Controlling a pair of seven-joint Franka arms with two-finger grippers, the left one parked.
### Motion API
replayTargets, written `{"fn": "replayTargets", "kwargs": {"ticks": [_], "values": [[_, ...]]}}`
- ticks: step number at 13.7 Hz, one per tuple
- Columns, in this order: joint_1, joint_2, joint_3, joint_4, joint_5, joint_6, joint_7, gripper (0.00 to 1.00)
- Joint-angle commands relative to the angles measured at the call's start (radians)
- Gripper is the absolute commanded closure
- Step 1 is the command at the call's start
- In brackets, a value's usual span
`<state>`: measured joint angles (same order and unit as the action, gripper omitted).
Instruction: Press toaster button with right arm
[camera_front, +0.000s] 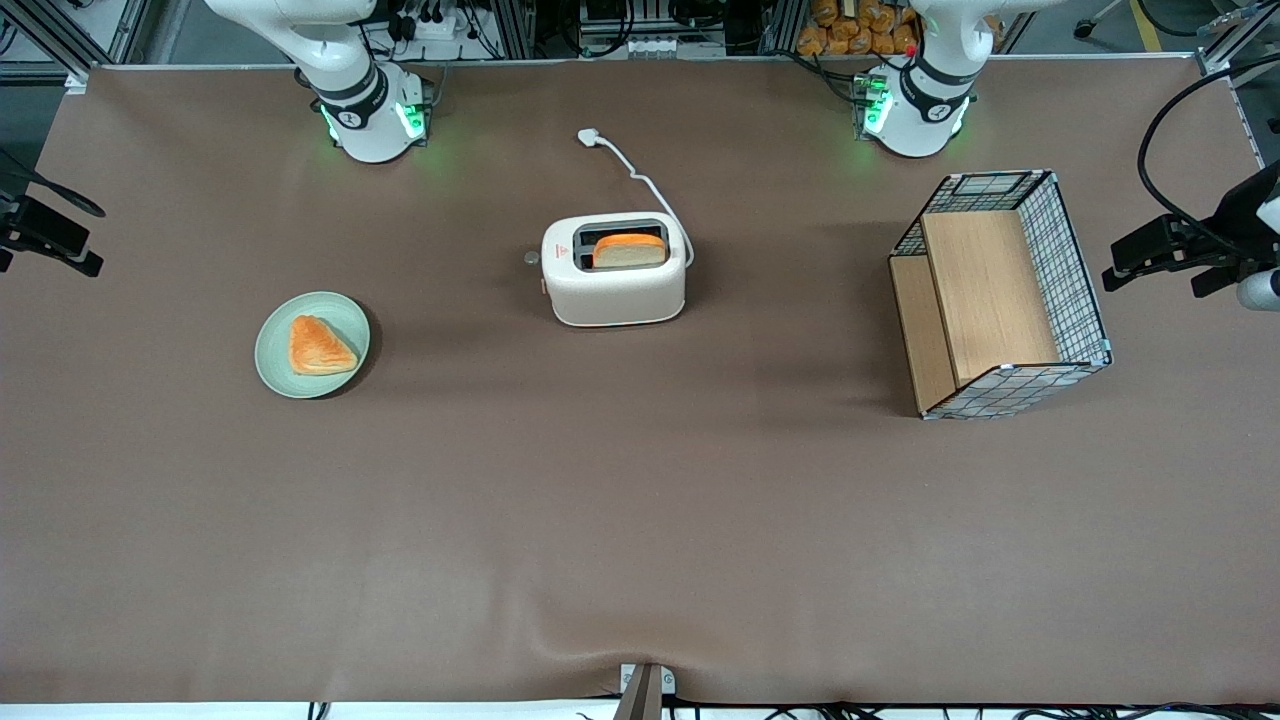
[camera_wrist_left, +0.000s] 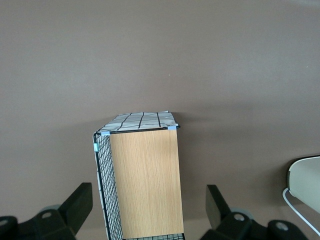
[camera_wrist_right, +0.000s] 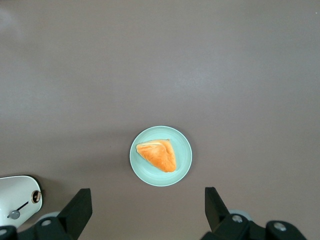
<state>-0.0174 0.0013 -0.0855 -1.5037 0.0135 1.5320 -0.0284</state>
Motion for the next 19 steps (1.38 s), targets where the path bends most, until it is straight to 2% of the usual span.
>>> {"fn": "replayTargets", "kwargs": {"ticks": [1, 8, 14, 18, 19], "values": [[-0.009, 0.002, 0.006, 0.011, -0.003, -0.013, -0.008, 0.0], [-0.007, 0.006, 0.006, 0.002, -0.009, -0.006, -0.015, 0.0], [0.005, 0.008, 0.012, 0.002, -0.001, -0.087, -0.011, 0.0], [0.076, 0.016, 0.043, -0.039, 0.003, -0.092, -0.008, 0.0], [0.079, 0.014, 0.046, -0.055, 0.035, -0.093, -0.007, 0.0]]}}
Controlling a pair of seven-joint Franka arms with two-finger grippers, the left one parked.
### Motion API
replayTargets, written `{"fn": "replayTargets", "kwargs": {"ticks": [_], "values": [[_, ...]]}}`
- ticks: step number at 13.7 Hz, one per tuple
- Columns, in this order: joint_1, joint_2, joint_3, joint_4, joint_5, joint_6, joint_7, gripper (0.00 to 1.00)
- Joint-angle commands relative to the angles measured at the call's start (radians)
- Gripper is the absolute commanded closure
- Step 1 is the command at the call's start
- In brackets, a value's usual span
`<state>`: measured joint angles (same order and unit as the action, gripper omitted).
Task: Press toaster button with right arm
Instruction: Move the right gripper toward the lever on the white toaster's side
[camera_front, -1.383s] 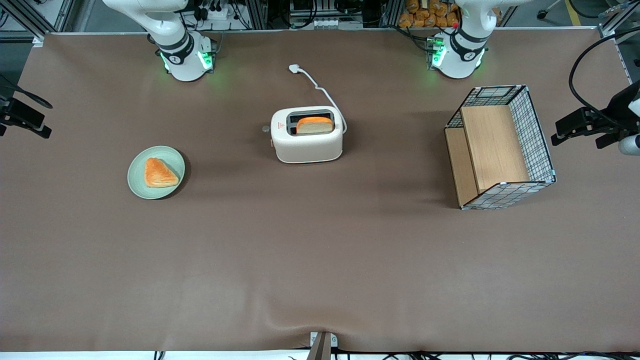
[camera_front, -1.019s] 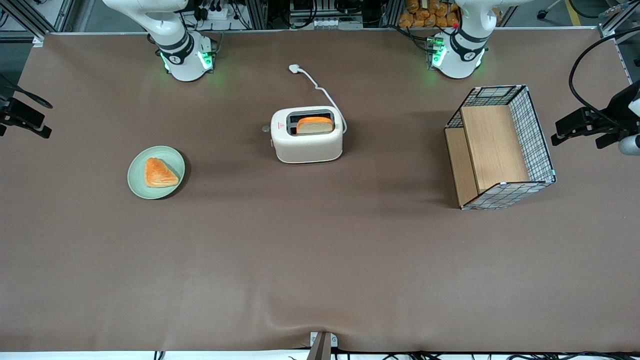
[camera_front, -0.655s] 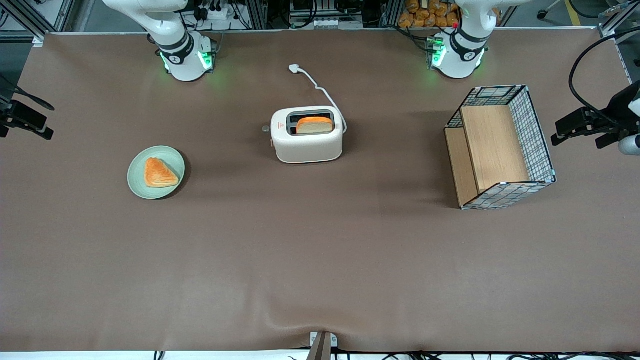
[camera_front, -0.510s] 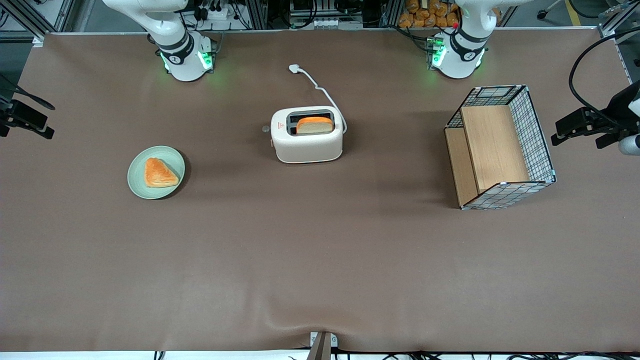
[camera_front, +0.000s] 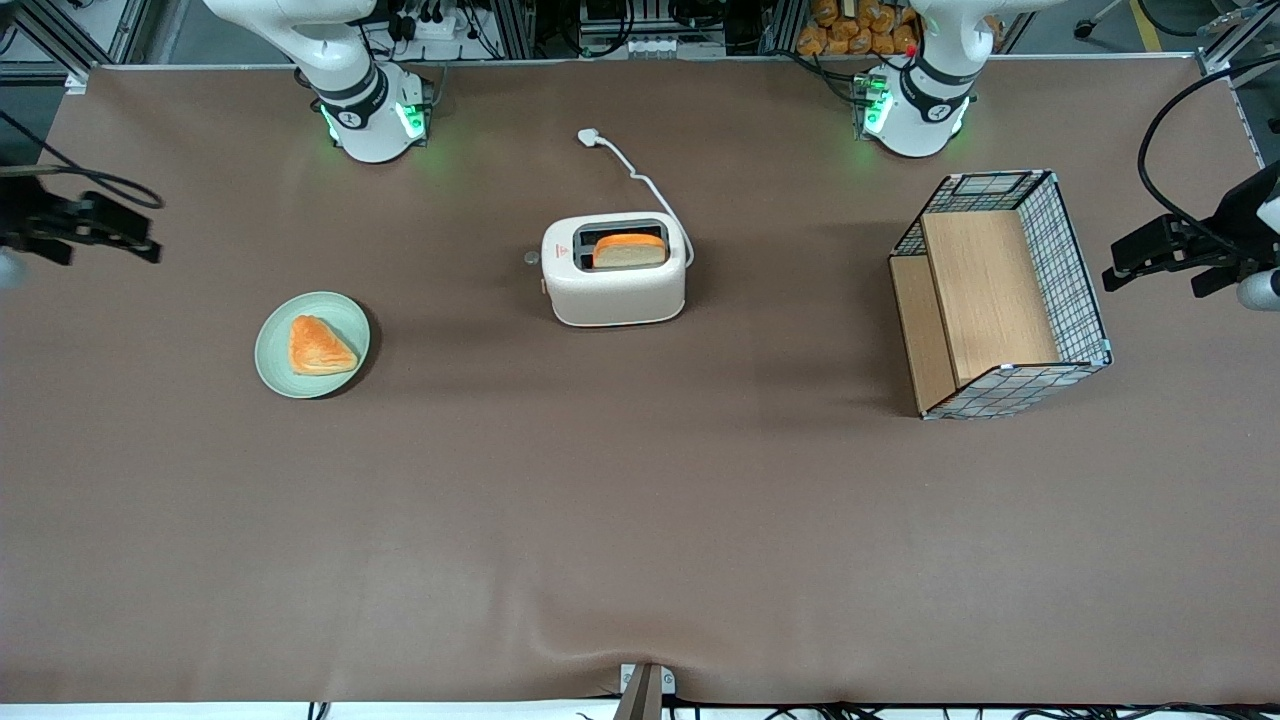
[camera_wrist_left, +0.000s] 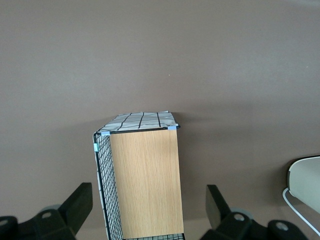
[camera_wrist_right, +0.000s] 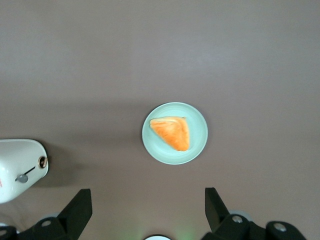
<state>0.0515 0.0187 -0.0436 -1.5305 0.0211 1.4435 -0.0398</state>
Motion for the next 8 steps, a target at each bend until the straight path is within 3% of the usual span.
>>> {"fn": "replayTargets", "kwargs": {"ticks": [1, 6, 8], "values": [[0.008, -0.005, 0.004, -0.052, 0.077, -0.005, 0.005, 0.0], [0.022, -0.013, 0.013, -0.19, 0.186, 0.009, 0.005, 0.61], [0.027, -0.026, 0.021, -0.256, 0.235, 0.05, 0.015, 0.81]]}}
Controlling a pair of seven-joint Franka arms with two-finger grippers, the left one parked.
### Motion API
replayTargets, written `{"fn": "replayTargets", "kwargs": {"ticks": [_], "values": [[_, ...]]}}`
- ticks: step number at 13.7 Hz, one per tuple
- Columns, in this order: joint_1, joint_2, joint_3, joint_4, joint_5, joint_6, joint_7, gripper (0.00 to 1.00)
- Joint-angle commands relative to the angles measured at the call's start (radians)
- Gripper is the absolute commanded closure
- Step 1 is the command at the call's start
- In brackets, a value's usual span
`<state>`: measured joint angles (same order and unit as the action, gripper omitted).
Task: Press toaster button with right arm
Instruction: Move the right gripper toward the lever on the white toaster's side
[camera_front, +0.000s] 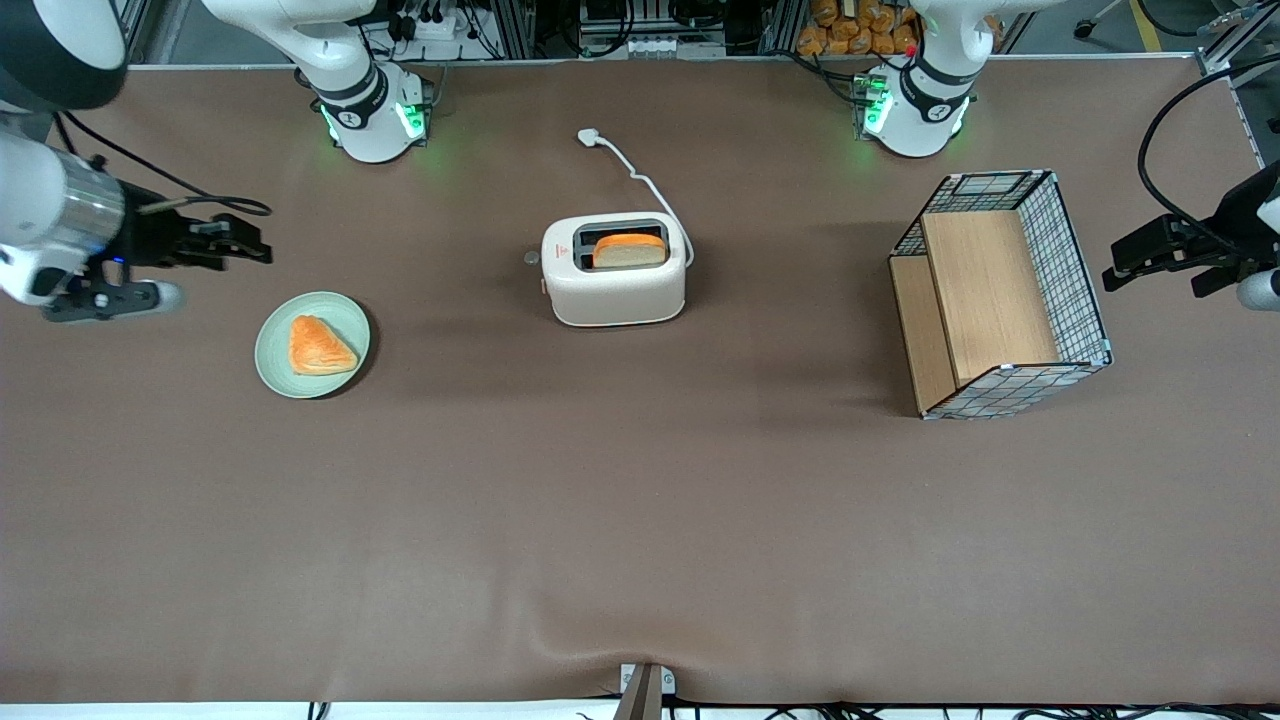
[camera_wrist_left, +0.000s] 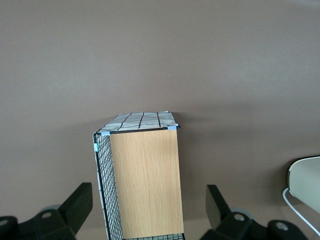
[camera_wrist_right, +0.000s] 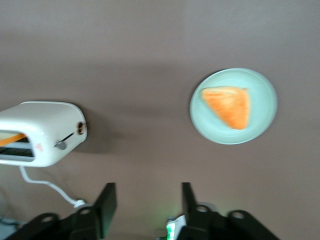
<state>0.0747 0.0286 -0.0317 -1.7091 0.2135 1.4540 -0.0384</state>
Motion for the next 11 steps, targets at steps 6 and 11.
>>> {"fn": "replayTargets", "kwargs": {"ticks": [6, 11], "values": [[0.065, -0.058, 0.03, -0.24, 0.137, 0.196, 0.103, 1.0], [0.135, -0.088, 0.044, -0.418, 0.236, 0.373, 0.115, 1.0]]}}
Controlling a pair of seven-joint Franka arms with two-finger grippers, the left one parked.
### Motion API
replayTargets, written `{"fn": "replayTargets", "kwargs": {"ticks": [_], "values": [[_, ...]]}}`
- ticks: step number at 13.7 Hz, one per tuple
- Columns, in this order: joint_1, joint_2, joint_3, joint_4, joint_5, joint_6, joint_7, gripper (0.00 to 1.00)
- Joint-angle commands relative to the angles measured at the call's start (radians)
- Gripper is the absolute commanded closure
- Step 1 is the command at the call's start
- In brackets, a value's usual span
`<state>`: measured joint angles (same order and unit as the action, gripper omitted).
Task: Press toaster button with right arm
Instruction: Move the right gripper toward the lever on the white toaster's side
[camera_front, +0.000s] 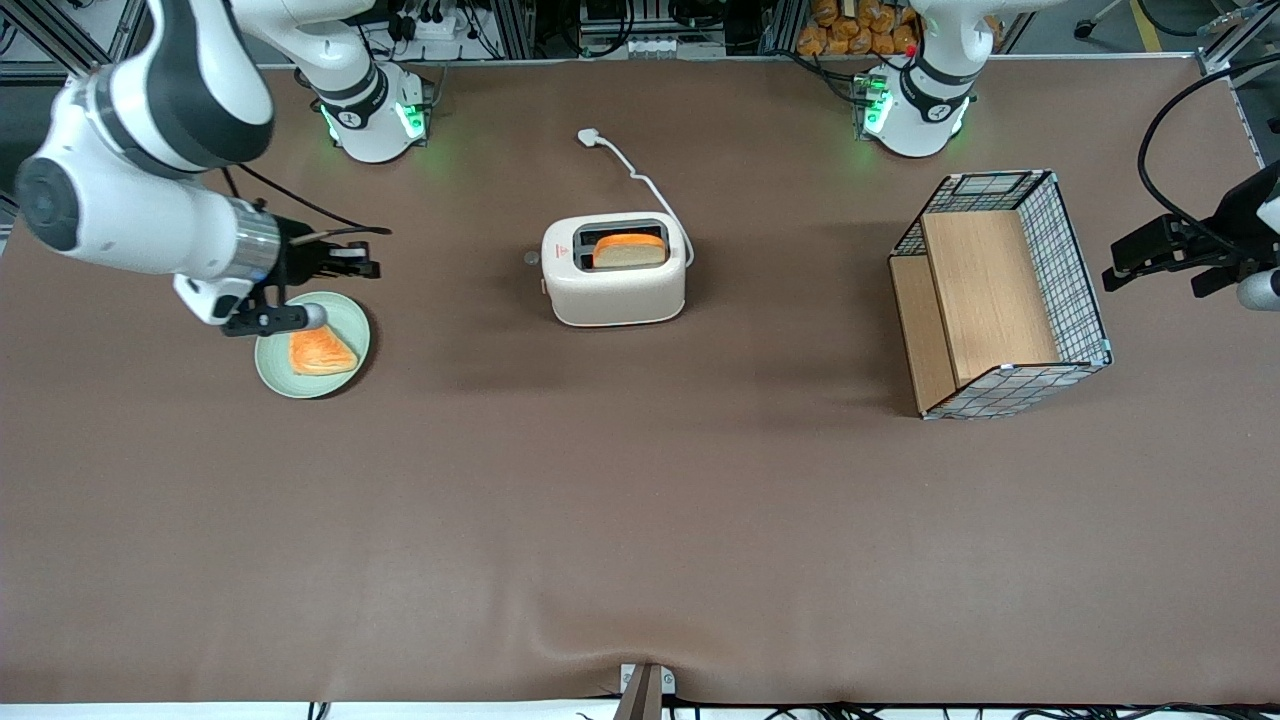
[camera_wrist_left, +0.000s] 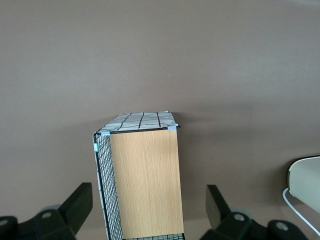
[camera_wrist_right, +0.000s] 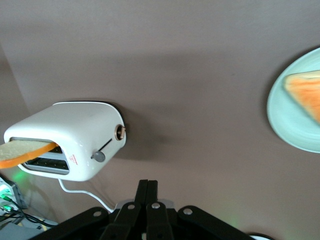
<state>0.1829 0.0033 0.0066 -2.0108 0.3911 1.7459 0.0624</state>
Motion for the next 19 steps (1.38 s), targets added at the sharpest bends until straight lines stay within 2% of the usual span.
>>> {"fn": "replayTargets", "kwargs": {"ticks": [1, 6, 8, 10, 14, 19], "values": [[0.029, -0.071, 0.025, -0.15, 0.071, 0.124, 0.028, 1.0], [0.062, -0.068, 0.107, -0.239, 0.118, 0.239, 0.079, 1.0], [0.09, -0.062, 0.108, -0.27, 0.165, 0.305, 0.079, 1.0], [0.138, -0.048, 0.108, -0.282, 0.173, 0.336, 0.079, 1.0], [0.17, -0.025, 0.108, -0.301, 0.178, 0.348, 0.079, 1.0], [0.213, 0.024, 0.11, -0.321, 0.232, 0.452, 0.079, 1.0]]}}
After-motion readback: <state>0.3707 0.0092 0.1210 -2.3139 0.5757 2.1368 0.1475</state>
